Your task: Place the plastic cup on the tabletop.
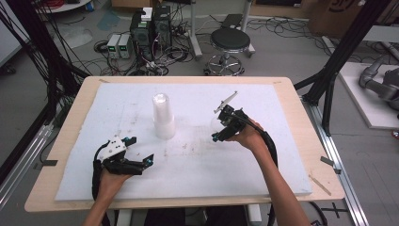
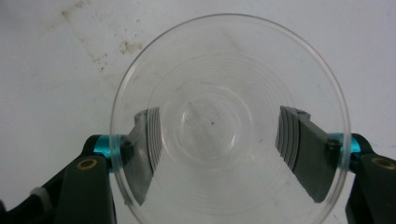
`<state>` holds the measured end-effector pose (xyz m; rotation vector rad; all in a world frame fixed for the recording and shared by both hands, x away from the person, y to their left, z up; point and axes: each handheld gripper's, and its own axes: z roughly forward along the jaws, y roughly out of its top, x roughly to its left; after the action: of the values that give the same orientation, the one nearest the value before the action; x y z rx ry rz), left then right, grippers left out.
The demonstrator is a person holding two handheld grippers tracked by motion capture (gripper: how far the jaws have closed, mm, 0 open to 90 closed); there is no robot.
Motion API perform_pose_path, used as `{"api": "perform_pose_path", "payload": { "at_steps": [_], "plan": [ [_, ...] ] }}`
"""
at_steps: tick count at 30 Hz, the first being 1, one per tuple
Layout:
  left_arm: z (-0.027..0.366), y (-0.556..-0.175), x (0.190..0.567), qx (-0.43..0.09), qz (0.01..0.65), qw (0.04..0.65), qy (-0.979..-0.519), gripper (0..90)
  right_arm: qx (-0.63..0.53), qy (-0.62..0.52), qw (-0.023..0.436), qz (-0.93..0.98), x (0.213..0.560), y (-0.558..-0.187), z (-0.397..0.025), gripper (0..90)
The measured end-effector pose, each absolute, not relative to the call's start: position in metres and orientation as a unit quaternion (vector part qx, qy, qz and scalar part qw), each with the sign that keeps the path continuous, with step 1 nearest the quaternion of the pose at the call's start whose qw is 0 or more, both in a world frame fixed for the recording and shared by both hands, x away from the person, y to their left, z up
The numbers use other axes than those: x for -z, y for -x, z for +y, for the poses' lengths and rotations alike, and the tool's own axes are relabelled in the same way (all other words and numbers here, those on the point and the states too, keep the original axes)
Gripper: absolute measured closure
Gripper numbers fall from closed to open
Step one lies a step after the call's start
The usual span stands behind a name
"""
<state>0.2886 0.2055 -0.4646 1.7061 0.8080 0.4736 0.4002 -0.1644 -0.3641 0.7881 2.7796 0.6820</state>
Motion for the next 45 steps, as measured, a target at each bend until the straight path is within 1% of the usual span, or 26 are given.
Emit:
{"api": "perform_pose_path", "payload": {
  "at_steps": [7,12,26,30,32,35,45],
  "plan": [
    [0.205,-0.289,0.465,-0.202,0.344,0.560,-0.726,1.8,-0.200,-0.259,0.081,0.942,0.374,-0.405,-0.155,31.0],
    [0.205,-0.288,0.465,-0.204,0.346,0.559,-0.725,1.8,-0.180,-0.256,0.088,0.946,0.381,-0.407,-0.150,31.0],
    [0.205,-0.289,0.465,-0.205,0.347,0.558,-0.725,1.8,-0.192,-0.256,0.091,0.943,0.386,-0.408,-0.149,31.0],
    [0.204,-0.289,0.465,-0.204,0.348,0.558,-0.725,1.8,-0.195,-0.252,0.090,0.944,0.388,-0.409,-0.150,26.6],
    [0.205,-0.289,0.465,-0.204,0.346,0.557,-0.727,1.8,-0.196,-0.254,0.091,0.943,0.389,-0.408,-0.149,19.4],
    [0.205,-0.289,0.465,-0.203,0.347,0.558,-0.726,1.8,-0.203,-0.253,0.100,0.941,0.389,-0.408,-0.148,14.1],
    [0.205,-0.289,0.465,-0.202,0.346,0.560,-0.726,1.8,-0.206,-0.259,0.097,0.939,0.390,-0.407,-0.153,13.2]
  ]
}}
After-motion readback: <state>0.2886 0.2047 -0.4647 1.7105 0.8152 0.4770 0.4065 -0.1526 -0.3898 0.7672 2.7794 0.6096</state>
